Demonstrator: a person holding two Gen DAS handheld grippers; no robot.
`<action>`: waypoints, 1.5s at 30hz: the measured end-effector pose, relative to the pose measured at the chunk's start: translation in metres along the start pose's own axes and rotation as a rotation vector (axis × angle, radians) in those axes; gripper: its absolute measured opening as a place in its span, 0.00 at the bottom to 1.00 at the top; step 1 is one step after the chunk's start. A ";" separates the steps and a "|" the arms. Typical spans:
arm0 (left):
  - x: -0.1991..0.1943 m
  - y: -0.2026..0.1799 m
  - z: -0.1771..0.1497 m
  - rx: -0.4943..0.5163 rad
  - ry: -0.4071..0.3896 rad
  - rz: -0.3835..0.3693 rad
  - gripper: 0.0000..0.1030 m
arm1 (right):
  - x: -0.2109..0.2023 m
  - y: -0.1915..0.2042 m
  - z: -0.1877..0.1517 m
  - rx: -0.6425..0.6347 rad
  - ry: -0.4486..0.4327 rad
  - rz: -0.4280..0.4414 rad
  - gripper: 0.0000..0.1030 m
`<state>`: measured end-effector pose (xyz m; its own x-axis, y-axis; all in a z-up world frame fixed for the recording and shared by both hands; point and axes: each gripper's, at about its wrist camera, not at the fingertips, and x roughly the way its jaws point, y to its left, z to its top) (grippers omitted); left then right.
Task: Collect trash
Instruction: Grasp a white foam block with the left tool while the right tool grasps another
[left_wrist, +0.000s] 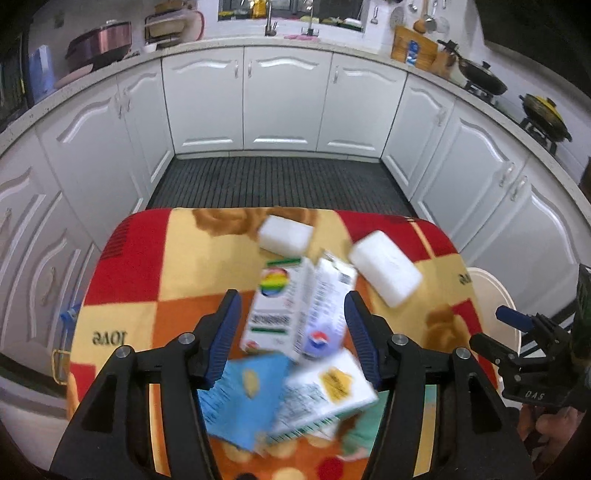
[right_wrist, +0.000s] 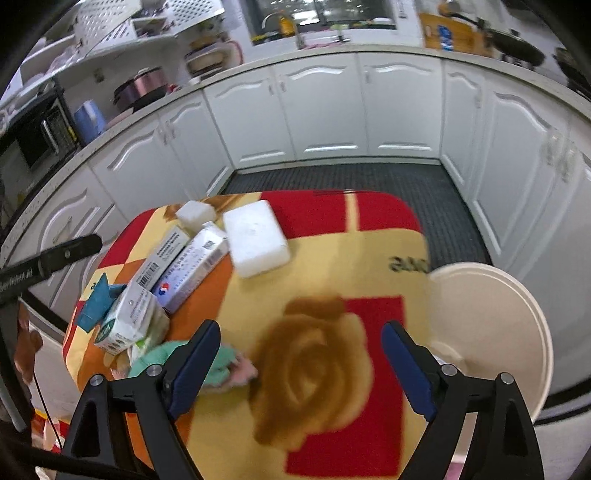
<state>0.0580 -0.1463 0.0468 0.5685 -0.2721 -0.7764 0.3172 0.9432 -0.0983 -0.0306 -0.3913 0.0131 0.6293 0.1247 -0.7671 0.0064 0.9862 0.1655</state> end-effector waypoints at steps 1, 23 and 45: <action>0.004 0.003 0.004 -0.003 0.008 -0.002 0.56 | 0.005 0.004 0.004 -0.012 0.000 -0.001 0.85; 0.145 0.007 0.077 0.016 0.212 -0.048 0.63 | 0.093 0.023 0.062 -0.106 0.066 -0.001 0.85; 0.090 0.008 0.063 0.036 0.122 -0.041 0.42 | 0.060 0.022 0.053 -0.072 -0.009 0.093 0.56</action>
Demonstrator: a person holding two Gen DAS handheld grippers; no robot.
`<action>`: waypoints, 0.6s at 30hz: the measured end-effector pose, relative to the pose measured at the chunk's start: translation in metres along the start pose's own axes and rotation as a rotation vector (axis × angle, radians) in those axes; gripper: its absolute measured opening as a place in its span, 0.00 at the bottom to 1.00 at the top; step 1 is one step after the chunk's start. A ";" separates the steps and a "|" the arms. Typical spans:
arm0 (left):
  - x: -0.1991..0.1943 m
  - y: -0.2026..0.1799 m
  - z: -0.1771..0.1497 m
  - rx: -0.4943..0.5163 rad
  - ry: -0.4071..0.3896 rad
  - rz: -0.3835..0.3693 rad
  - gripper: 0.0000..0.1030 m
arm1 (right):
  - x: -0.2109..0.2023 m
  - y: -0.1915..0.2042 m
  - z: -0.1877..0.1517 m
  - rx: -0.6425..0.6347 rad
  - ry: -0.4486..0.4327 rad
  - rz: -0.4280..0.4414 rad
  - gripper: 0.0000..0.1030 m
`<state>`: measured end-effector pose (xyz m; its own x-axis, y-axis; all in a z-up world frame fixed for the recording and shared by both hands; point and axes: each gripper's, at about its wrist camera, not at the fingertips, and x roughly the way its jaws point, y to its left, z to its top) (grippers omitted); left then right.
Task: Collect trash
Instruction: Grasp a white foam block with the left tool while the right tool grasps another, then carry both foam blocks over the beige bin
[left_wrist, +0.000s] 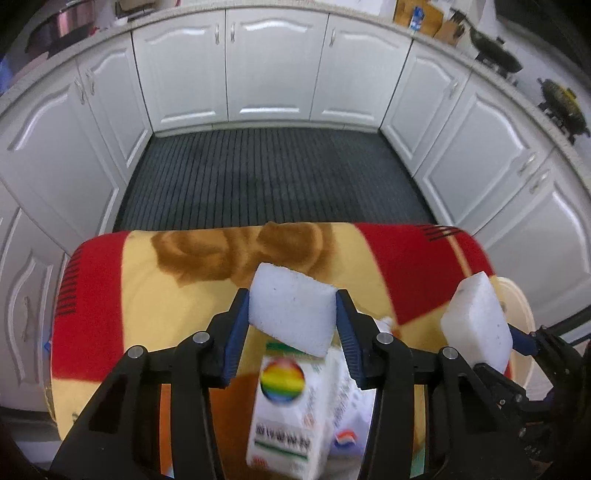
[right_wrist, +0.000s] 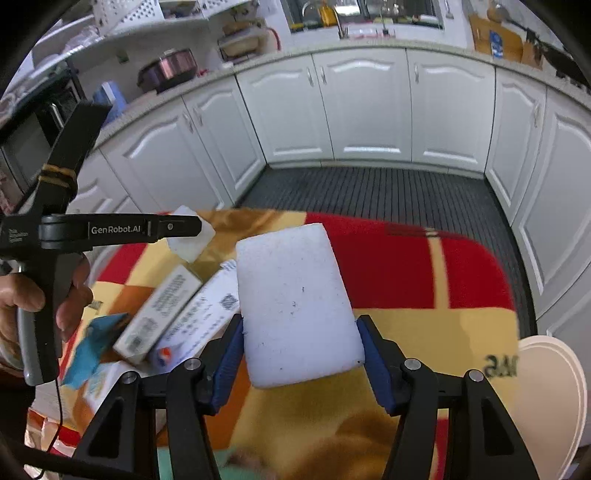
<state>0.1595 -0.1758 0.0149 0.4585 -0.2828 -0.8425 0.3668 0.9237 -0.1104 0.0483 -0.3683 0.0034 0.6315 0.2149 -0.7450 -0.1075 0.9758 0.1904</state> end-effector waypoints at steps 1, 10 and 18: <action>-0.010 -0.001 -0.006 -0.003 -0.015 -0.002 0.42 | -0.009 0.001 -0.003 0.005 -0.009 0.006 0.56; -0.078 -0.031 -0.051 0.028 -0.138 0.016 0.42 | -0.058 0.008 -0.044 0.033 -0.042 0.015 0.57; -0.110 -0.060 -0.090 0.043 -0.213 0.017 0.42 | -0.082 0.010 -0.069 0.050 -0.068 -0.020 0.57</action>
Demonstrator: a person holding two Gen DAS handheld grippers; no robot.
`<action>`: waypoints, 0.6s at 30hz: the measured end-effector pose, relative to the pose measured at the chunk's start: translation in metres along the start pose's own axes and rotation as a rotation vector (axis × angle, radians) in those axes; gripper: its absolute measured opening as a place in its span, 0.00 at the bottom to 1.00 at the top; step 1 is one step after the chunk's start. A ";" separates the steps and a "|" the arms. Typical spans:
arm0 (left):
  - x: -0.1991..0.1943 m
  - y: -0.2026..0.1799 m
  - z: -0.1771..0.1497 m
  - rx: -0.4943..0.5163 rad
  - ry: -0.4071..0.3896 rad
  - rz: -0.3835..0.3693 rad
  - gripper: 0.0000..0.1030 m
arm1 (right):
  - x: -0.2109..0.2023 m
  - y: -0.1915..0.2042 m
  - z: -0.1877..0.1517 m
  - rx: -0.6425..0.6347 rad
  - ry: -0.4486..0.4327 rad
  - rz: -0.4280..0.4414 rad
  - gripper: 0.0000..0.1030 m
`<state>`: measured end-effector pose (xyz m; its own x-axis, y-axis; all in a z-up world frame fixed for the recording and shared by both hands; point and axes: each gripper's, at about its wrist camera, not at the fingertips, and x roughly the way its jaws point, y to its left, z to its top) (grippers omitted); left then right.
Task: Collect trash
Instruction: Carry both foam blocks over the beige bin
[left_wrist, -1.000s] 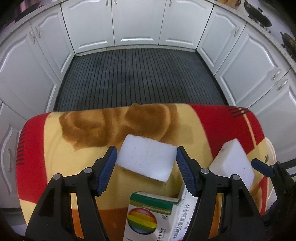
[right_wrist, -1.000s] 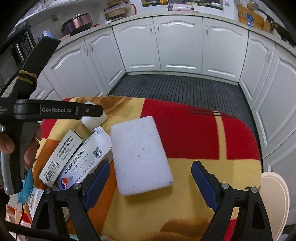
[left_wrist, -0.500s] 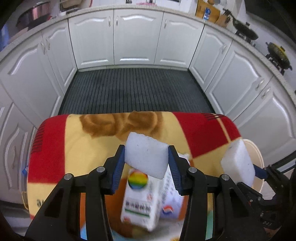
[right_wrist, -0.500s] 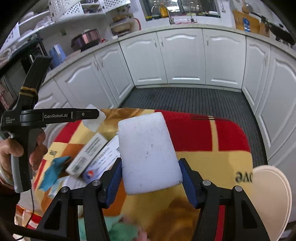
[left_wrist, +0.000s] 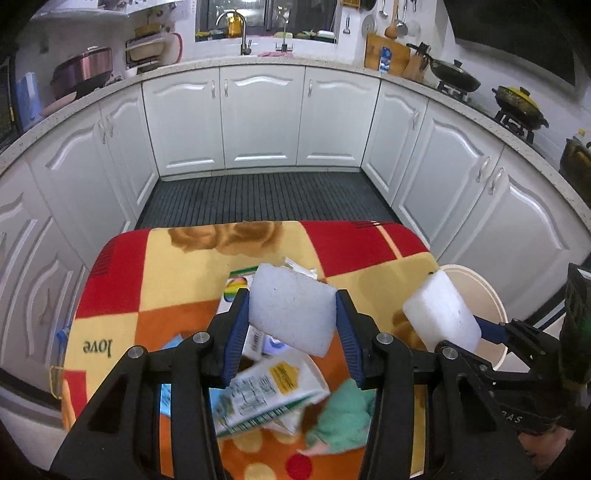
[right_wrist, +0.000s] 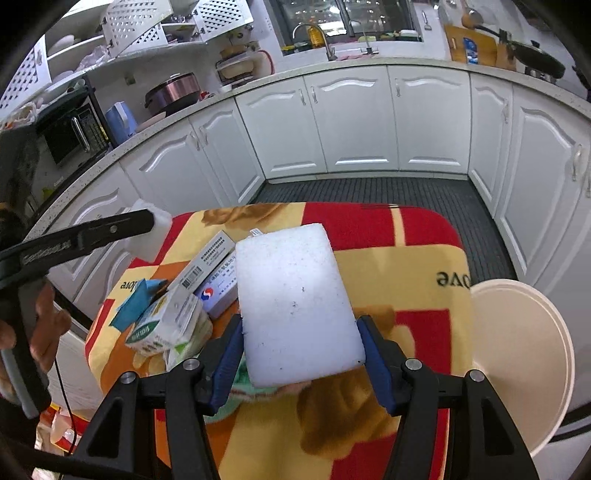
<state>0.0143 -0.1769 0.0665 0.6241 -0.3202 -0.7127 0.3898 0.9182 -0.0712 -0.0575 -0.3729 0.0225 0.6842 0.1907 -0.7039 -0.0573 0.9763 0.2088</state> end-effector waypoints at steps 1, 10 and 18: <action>-0.002 -0.003 -0.003 0.001 -0.008 0.005 0.42 | -0.004 -0.001 -0.002 0.003 -0.006 -0.006 0.58; -0.014 -0.024 -0.032 0.018 -0.043 0.012 0.42 | -0.032 -0.003 -0.015 0.014 -0.050 -0.043 0.58; -0.007 -0.048 -0.046 0.030 -0.026 -0.024 0.42 | -0.046 -0.010 -0.026 0.025 -0.065 -0.094 0.58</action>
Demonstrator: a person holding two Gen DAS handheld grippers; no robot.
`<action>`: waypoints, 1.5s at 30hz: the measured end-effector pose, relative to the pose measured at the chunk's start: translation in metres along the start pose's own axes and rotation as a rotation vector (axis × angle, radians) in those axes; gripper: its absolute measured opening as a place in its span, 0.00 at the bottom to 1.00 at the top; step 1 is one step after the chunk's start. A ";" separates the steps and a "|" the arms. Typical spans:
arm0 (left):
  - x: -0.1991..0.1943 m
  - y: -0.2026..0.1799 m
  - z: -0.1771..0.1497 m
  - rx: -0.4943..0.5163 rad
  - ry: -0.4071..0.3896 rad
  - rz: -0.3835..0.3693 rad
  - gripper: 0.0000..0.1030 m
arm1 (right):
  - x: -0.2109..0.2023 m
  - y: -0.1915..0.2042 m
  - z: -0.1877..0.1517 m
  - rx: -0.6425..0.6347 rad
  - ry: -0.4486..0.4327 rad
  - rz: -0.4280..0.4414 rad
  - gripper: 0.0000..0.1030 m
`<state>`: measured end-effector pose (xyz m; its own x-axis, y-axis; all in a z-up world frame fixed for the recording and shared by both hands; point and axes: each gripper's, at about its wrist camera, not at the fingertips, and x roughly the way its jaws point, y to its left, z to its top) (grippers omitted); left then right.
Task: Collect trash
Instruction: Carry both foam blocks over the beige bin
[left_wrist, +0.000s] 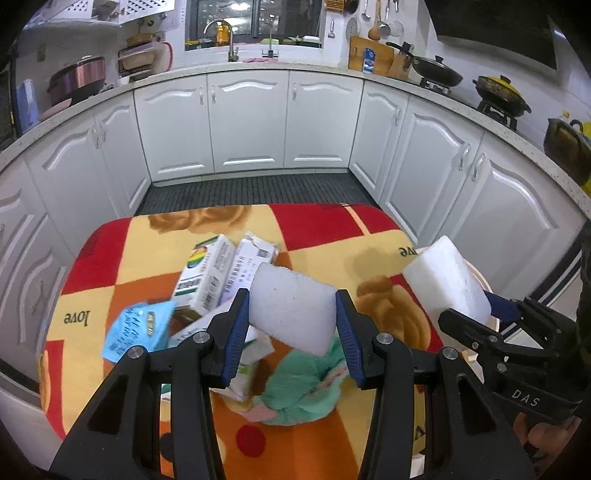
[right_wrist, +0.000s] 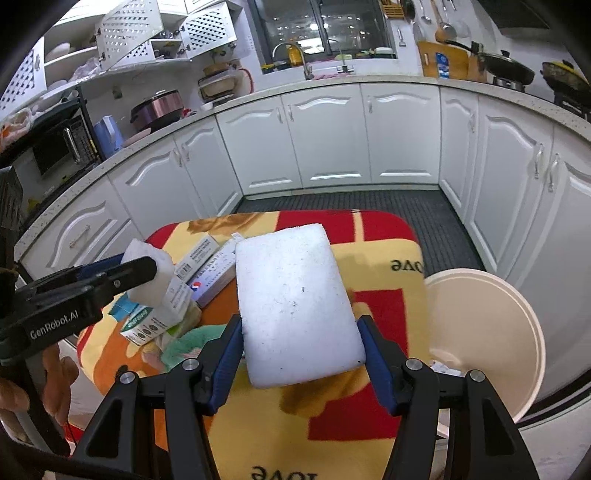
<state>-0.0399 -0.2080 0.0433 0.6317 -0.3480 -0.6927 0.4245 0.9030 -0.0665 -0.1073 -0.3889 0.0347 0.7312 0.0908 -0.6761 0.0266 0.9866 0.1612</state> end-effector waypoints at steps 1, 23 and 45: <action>0.000 -0.004 -0.001 0.000 0.000 -0.004 0.42 | -0.001 -0.002 0.000 0.004 -0.001 -0.002 0.58; 0.030 -0.100 0.005 0.101 0.029 -0.142 0.42 | -0.033 -0.090 -0.017 0.164 -0.030 -0.125 0.58; 0.114 -0.187 0.006 0.156 0.149 -0.274 0.46 | -0.013 -0.183 -0.046 0.326 0.057 -0.225 0.58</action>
<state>-0.0434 -0.4176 -0.0192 0.3841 -0.5211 -0.7622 0.6662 0.7280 -0.1620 -0.1530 -0.5647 -0.0187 0.6438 -0.1061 -0.7578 0.4030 0.8889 0.2179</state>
